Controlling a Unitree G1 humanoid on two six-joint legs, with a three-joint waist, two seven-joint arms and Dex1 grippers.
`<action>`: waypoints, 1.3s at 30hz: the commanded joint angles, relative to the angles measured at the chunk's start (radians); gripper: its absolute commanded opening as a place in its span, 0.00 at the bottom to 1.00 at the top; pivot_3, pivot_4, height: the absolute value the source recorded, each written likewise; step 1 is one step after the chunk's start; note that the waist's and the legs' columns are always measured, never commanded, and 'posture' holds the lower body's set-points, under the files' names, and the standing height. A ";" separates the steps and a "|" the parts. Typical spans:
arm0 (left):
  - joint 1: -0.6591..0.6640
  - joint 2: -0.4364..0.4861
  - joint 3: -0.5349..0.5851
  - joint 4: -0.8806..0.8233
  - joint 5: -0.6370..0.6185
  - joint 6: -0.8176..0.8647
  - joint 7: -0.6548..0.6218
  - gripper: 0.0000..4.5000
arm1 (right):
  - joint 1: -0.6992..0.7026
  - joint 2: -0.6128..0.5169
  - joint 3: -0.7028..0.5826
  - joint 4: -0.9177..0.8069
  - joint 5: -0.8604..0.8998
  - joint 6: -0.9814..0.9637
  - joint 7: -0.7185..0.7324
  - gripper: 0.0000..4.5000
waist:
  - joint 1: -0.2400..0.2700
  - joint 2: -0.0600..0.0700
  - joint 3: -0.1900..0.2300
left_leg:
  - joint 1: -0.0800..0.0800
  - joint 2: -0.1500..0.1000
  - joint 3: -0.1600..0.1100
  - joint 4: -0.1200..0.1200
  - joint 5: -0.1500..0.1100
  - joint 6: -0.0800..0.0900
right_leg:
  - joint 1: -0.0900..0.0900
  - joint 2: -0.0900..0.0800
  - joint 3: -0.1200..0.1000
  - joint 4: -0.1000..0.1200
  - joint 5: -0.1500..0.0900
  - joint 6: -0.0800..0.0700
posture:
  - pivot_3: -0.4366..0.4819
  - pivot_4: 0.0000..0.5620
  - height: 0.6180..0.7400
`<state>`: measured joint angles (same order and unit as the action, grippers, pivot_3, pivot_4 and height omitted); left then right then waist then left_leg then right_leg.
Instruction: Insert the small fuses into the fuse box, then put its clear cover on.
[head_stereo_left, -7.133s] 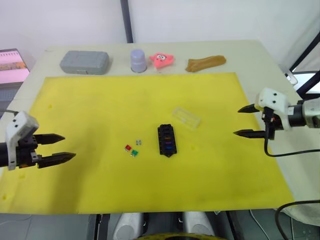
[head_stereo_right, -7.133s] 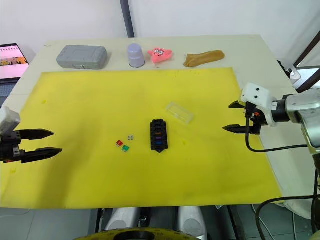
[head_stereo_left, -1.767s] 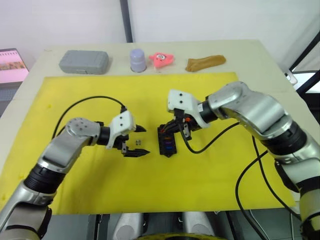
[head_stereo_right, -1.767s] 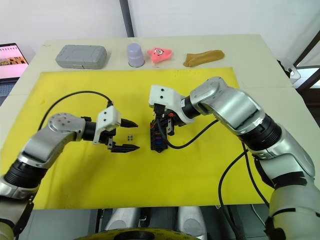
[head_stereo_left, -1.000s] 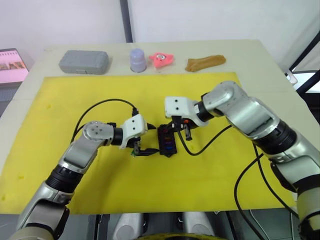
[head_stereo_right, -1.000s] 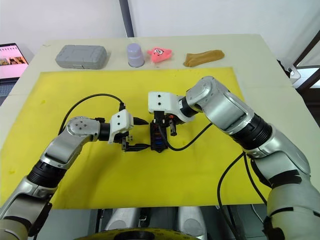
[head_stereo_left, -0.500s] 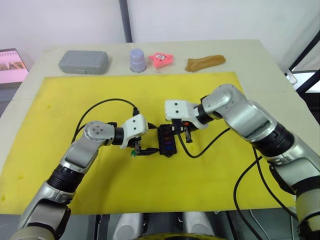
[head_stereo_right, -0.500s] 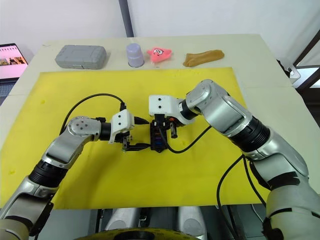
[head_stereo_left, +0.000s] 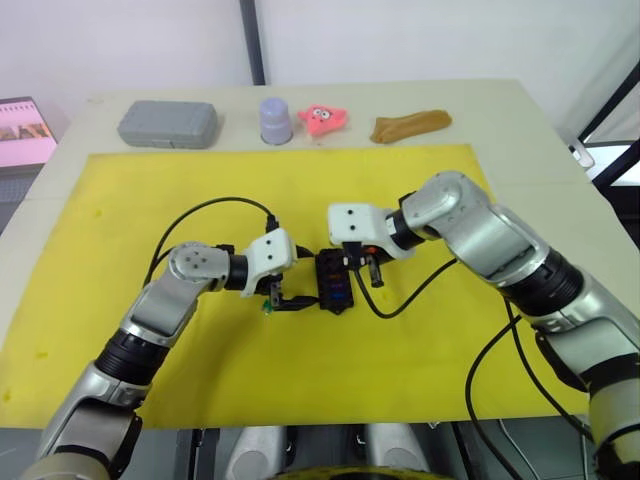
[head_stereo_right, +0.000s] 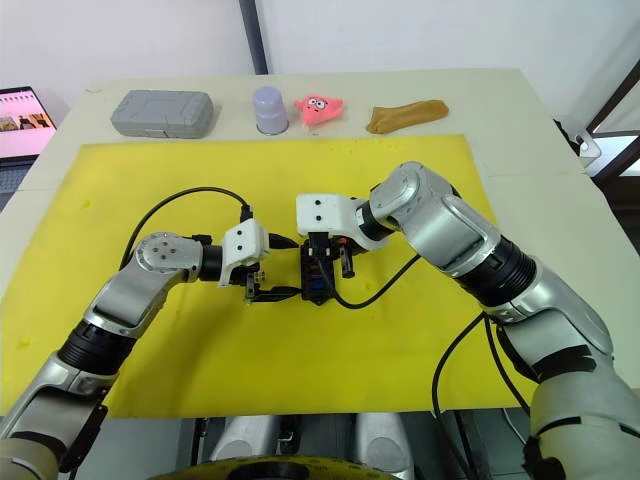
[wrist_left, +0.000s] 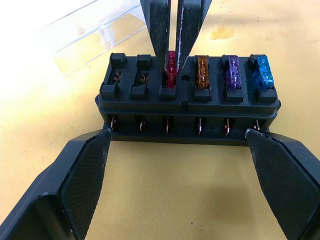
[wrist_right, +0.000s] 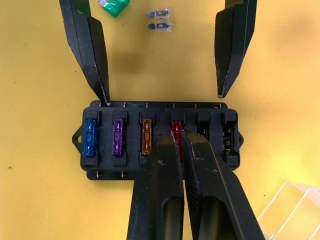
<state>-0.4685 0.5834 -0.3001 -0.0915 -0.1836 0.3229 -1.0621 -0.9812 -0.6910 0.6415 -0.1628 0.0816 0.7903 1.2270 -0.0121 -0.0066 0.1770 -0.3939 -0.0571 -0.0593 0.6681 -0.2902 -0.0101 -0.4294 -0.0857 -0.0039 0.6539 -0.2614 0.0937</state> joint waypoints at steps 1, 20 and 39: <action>-0.001 -0.003 0.011 -0.032 0.000 -0.004 0.005 1.00 | 0.000 0.010 0.006 0.005 -0.025 -0.009 0.006 0.00 | 0.000 0.000 0.000 | 0.000 0.000 0.000 0.000 0.000 0.000 | 0.000 0.000 0.000 0.000 0.000 0.000 | 0.48 0.27 0.93; 0.000 -0.010 0.011 -0.027 0.006 -0.004 0.011 1.00 | 0.023 0.053 0.037 0.039 -0.099 -0.017 0.029 0.00 | -0.001 0.000 -0.001 | 0.002 0.000 0.000 0.000 0.000 0.000 | 0.001 0.001 0.000 0.001 0.000 0.000 | 0.48 0.27 0.93; -0.010 -0.009 0.017 -0.007 0.012 -0.017 0.012 1.00 | -0.040 0.071 -0.160 0.030 0.037 0.097 0.048 0.42 | 0.000 0.000 -0.001 | 0.001 0.000 0.000 0.000 0.001 -0.002 | 0.001 0.000 0.000 0.001 0.000 0.000 | 0.48 0.27 0.93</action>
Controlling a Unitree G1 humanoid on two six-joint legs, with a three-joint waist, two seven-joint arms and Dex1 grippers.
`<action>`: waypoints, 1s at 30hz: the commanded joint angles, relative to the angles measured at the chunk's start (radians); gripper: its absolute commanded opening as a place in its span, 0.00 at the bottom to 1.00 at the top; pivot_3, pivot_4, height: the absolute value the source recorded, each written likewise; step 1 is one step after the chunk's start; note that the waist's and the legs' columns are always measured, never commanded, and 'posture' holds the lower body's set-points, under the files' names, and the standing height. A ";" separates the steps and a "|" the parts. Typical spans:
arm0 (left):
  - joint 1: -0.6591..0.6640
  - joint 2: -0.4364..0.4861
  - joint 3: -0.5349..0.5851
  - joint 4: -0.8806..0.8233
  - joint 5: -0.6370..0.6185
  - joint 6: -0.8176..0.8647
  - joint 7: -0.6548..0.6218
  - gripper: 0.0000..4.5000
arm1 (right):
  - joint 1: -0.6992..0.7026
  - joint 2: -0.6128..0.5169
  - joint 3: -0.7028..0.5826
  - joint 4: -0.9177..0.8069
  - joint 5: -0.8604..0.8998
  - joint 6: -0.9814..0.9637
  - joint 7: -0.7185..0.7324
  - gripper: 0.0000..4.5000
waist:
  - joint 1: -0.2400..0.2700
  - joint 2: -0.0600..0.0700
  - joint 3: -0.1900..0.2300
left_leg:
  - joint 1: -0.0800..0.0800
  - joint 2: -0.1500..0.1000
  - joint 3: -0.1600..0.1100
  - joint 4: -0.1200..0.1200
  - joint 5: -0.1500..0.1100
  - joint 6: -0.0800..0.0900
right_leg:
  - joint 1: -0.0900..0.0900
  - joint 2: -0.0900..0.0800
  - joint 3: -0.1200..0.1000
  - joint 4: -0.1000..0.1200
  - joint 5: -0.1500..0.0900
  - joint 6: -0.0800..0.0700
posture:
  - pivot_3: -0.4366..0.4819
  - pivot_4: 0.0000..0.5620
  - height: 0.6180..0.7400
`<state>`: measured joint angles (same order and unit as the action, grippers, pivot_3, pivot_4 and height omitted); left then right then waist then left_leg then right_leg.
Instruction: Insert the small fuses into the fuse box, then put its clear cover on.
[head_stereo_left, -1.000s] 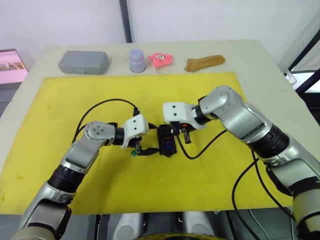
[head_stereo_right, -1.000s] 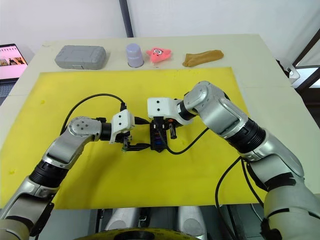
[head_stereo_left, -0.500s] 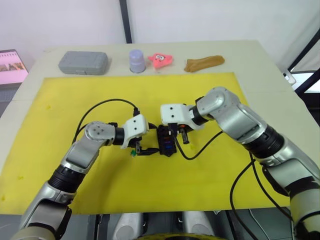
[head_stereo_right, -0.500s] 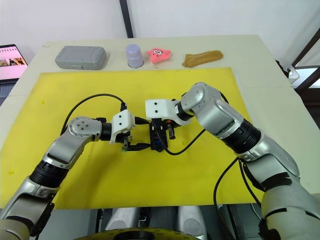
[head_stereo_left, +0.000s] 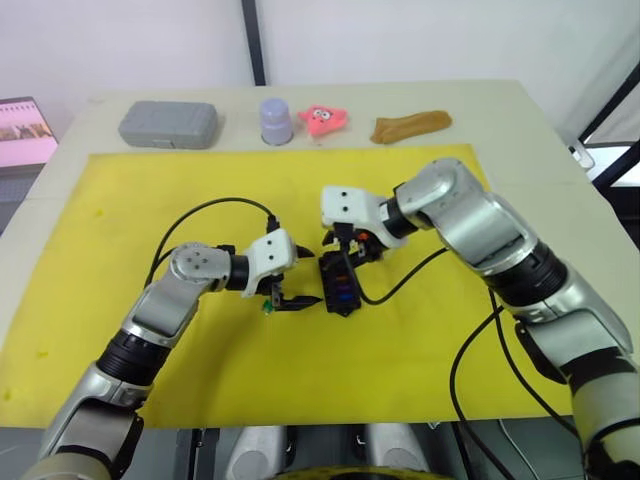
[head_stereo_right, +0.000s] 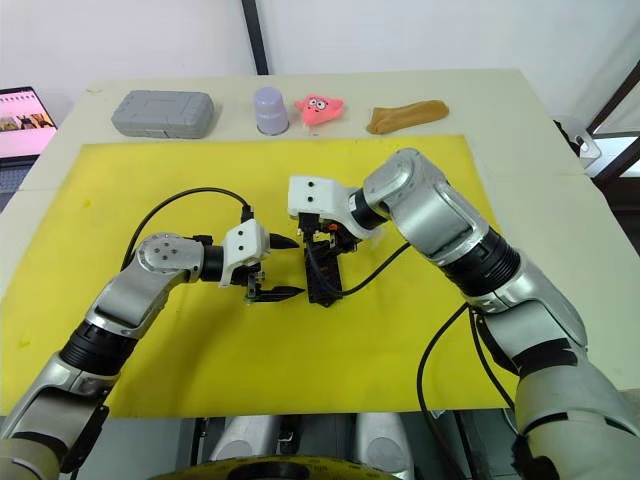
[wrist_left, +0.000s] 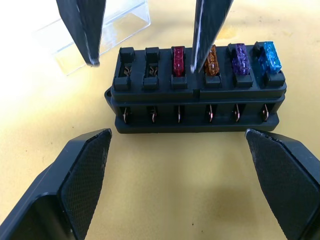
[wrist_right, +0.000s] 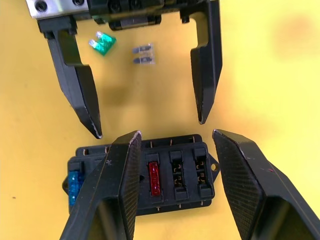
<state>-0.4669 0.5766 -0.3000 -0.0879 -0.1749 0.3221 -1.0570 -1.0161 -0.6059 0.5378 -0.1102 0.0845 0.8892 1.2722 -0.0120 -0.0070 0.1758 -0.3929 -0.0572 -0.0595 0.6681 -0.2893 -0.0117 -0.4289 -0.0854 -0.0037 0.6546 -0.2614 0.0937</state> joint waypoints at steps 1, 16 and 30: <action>-0.013 -0.002 0.017 -0.009 0.004 -0.017 0.006 1.00 | 0.004 -0.018 -0.059 -0.028 0.039 -0.008 0.002 0.35 | 0.000 0.000 0.000 | 0.000 0.000 0.000 0.000 0.000 0.000 | 0.000 0.000 0.000 0.000 0.000 0.000 | 0.48 0.27 0.93; -0.017 0.008 0.018 -0.008 0.010 -0.019 -0.008 1.00 | 0.175 -0.061 -0.087 -0.021 0.080 -0.111 -0.018 0.01 | 0.000 0.000 0.000 | 0.000 0.000 0.000 0.000 -0.001 0.001 | 0.000 0.000 0.000 0.000 0.000 0.000 | 0.48 0.27 0.93; -0.016 0.025 0.038 -0.023 -0.010 0.003 -0.018 1.00 | 0.189 -0.085 -0.048 0.004 0.016 -0.167 -0.033 0.01 | 0.001 0.000 0.000 | 0.001 0.000 0.000 0.000 -0.001 0.001 | 0.002 0.000 0.000 0.000 0.000 0.000 | 0.48 0.27 0.93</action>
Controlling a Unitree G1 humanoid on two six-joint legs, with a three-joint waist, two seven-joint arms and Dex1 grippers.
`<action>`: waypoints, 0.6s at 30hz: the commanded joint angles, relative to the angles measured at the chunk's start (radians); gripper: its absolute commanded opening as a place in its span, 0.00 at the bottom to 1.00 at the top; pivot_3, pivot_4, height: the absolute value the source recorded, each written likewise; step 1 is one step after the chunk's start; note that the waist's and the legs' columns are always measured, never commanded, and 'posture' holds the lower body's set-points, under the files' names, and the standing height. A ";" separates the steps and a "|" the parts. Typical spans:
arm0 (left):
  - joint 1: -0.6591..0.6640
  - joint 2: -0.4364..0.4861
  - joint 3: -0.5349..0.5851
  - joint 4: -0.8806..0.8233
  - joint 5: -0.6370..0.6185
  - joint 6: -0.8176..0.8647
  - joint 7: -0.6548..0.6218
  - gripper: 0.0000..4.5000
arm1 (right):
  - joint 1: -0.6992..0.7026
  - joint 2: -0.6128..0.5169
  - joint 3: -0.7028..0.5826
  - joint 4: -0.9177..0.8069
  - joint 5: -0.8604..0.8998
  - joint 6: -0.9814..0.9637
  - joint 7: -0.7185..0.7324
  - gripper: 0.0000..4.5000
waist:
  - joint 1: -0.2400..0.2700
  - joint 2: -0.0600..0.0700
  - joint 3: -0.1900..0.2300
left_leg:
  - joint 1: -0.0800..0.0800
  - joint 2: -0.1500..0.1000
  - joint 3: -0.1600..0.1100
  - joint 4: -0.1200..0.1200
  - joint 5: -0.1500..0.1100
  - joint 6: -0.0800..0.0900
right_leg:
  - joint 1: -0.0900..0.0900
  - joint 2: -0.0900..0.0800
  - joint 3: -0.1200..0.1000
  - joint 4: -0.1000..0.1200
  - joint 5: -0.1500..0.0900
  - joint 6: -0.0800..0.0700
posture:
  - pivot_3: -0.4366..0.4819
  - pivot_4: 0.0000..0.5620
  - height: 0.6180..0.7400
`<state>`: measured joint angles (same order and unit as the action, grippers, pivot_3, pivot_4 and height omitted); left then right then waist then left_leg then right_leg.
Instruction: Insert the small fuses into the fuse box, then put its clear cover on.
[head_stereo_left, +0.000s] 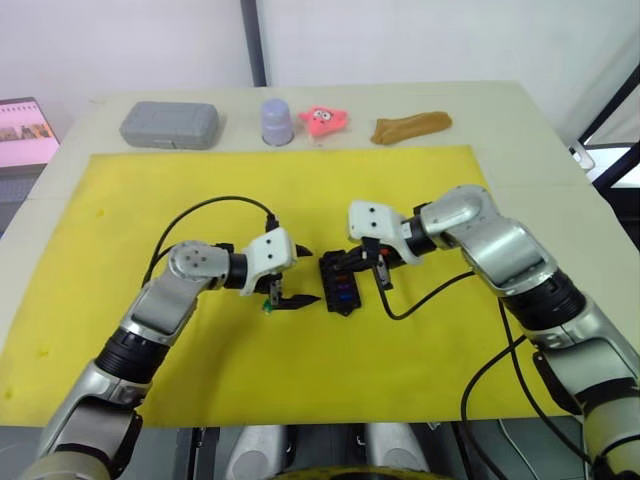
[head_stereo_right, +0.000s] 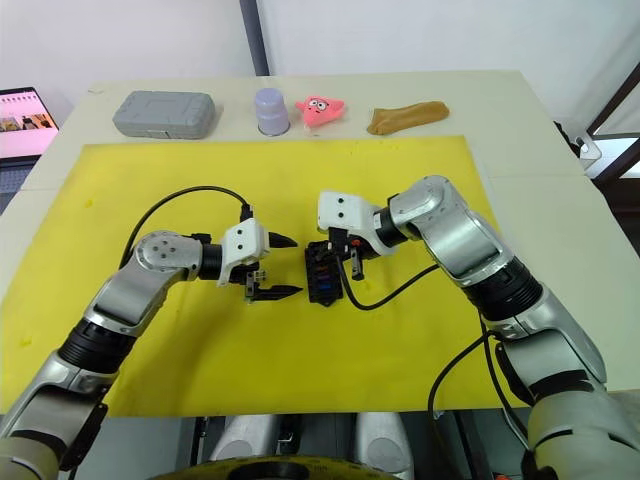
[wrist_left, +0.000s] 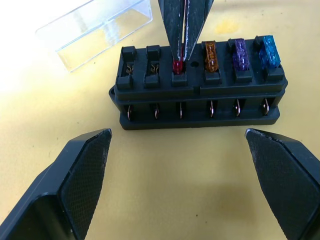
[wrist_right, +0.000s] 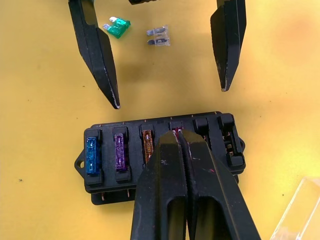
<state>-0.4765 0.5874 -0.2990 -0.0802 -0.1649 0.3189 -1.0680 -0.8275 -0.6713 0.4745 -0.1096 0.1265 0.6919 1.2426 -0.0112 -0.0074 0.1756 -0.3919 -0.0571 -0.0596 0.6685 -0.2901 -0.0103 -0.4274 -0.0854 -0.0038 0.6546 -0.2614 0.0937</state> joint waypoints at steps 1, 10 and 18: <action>-0.006 0.021 0.050 -0.044 -0.041 0.025 -0.016 1.00 | -0.013 -0.017 -0.005 -0.014 -0.004 0.050 0.003 0.01 | 0.000 0.000 0.000 | 0.000 0.000 0.000 0.000 0.000 0.000 | 0.000 0.000 0.000 0.000 0.000 0.000 | 0.48 0.27 0.93; 0.009 0.169 0.317 -0.219 -0.384 0.379 -0.073 1.00 | -0.071 -0.082 -0.232 -0.105 0.186 0.103 0.057 0.01 | -0.002 0.000 0.001 | -0.002 0.000 -0.001 0.000 -0.001 0.002 | -0.002 0.000 0.000 0.000 0.000 0.000 | 0.48 0.27 0.93; 0.214 0.460 0.669 -0.192 -0.562 0.621 -0.147 1.00 | 0.081 -0.339 -0.377 0.024 0.163 -0.093 0.136 0.42 | -0.002 0.000 0.001 | -0.001 0.000 0.000 -0.001 -0.002 0.003 | -0.001 0.000 0.000 -0.001 0.000 0.000 | 0.48 0.27 0.93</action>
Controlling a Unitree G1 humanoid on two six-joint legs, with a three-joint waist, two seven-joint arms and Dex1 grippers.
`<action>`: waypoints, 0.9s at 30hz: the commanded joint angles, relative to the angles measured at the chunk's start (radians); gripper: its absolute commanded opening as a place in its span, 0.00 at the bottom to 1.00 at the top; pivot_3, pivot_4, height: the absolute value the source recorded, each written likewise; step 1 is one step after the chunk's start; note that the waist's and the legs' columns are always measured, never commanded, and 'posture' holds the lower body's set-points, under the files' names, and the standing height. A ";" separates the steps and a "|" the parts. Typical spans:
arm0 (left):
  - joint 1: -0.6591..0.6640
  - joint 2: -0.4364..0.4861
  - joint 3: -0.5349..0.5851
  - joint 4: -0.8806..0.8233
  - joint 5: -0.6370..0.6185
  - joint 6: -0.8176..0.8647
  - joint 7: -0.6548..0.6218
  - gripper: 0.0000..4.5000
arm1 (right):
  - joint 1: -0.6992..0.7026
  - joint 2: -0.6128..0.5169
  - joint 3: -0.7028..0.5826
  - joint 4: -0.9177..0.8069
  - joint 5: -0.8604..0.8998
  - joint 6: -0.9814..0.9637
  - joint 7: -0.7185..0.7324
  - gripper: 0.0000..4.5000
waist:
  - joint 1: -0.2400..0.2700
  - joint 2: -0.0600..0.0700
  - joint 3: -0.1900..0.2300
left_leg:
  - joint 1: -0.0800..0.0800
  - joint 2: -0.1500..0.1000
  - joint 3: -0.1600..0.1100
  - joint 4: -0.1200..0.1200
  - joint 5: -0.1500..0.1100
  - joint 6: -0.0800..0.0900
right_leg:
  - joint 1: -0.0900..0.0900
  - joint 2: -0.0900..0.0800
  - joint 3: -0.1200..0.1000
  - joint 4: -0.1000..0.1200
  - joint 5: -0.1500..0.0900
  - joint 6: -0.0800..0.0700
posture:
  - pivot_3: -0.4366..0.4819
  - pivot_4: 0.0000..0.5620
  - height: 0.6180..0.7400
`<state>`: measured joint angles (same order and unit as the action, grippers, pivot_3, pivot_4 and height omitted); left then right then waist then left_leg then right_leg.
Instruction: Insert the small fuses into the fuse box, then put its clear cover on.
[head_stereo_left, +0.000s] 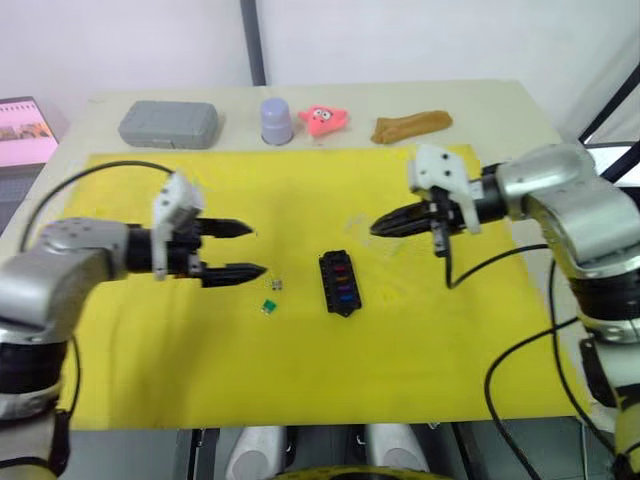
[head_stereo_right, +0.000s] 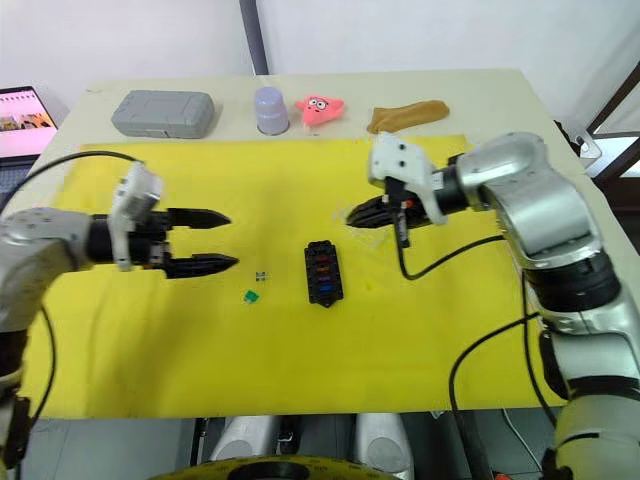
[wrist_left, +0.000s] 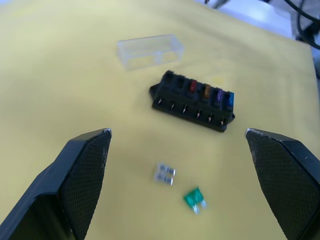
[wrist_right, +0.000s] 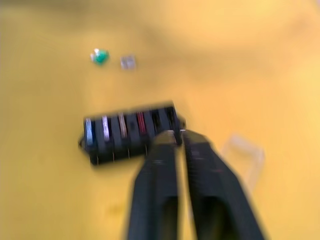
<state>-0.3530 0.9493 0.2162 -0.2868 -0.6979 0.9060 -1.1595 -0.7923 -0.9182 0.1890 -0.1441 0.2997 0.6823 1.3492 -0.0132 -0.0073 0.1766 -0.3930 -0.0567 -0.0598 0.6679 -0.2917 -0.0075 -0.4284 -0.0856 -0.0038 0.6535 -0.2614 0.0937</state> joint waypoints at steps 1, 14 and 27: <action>0.138 0.130 0.199 0.035 -0.020 0.026 -0.072 1.00 | 0.077 -0.127 -0.110 0.082 -0.017 -0.109 0.036 0.54 | 0.000 0.001 0.001 | 0.000 0.000 0.000 -0.001 0.000 0.000 | 0.000 0.000 0.000 0.000 0.000 0.000 | 0.48 0.27 0.93; 0.292 0.095 0.243 0.066 -0.117 0.060 -0.088 1.00 | 0.148 -0.176 -0.136 0.072 0.002 -0.185 0.029 0.99 | 0.001 0.004 0.002 | 0.001 0.000 0.001 -0.002 -0.001 0.001 | 0.001 -0.002 0.000 -0.002 0.000 0.000 | 0.48 0.27 0.93; 0.028 -0.139 -0.068 0.287 -0.261 0.445 0.042 1.00 | -0.016 0.031 -0.001 -0.229 0.117 -0.028 0.005 0.99 | 0.002 0.003 0.002 | 0.000 0.000 0.001 0.000 -0.001 0.001 | 0.000 -0.001 0.000 0.000 0.000 0.000 | 0.48 0.27 0.93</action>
<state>-0.2999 0.8109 0.1506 -0.0268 -0.9530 1.3243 -1.1279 -0.7876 -0.8886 0.2037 -0.3408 0.3989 0.6420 1.3668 -0.0113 -0.0046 0.1782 -0.3928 -0.0568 -0.0594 0.6678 -0.2921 -0.0073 -0.4280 -0.0870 -0.0038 0.6533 -0.2614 0.0936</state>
